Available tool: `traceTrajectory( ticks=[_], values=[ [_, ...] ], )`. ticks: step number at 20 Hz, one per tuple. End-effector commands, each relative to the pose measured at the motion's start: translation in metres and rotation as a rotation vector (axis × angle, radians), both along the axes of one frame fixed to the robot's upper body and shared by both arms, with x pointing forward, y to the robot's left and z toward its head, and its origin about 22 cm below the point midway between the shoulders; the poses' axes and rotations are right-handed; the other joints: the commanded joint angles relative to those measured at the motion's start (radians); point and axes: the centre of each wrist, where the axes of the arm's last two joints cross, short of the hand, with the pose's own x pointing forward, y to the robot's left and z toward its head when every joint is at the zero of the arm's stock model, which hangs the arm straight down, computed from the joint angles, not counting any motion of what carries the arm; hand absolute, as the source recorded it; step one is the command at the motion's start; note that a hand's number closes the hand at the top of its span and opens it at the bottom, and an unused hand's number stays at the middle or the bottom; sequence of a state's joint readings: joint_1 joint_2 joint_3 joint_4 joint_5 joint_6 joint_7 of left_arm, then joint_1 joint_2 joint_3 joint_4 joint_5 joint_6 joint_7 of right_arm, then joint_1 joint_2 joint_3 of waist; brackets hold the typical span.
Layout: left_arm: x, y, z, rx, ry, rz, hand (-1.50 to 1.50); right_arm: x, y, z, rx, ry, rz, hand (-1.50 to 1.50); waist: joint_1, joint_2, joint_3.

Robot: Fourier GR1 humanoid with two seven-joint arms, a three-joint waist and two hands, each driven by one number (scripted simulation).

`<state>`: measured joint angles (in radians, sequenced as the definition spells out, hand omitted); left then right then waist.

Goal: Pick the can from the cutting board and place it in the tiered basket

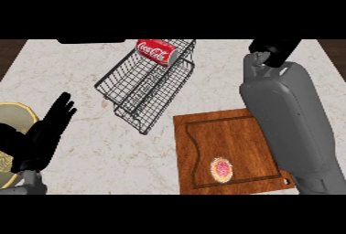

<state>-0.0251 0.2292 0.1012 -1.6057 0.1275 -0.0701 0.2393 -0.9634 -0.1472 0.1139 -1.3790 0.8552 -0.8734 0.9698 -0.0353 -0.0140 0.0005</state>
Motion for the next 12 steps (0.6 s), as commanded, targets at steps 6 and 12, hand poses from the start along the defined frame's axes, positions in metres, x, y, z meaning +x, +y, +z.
traceTrajectory(
  ticks=[6, 12],
  values=[
    [0.002, -0.003, 0.001, 0.002, 0.019, -0.007, 0.0, -0.097, -0.092, 0.012, 0.017, -0.021, -0.088, -1.5, -0.011, -0.001, 0.0],
    [0.005, -0.012, 0.002, 0.008, -0.013, -0.028, 0.0, -0.154, -0.142, 0.015, -0.027, -0.011, -0.086, -1.5, 0.01, 0.008, 0.0]
  ],
)
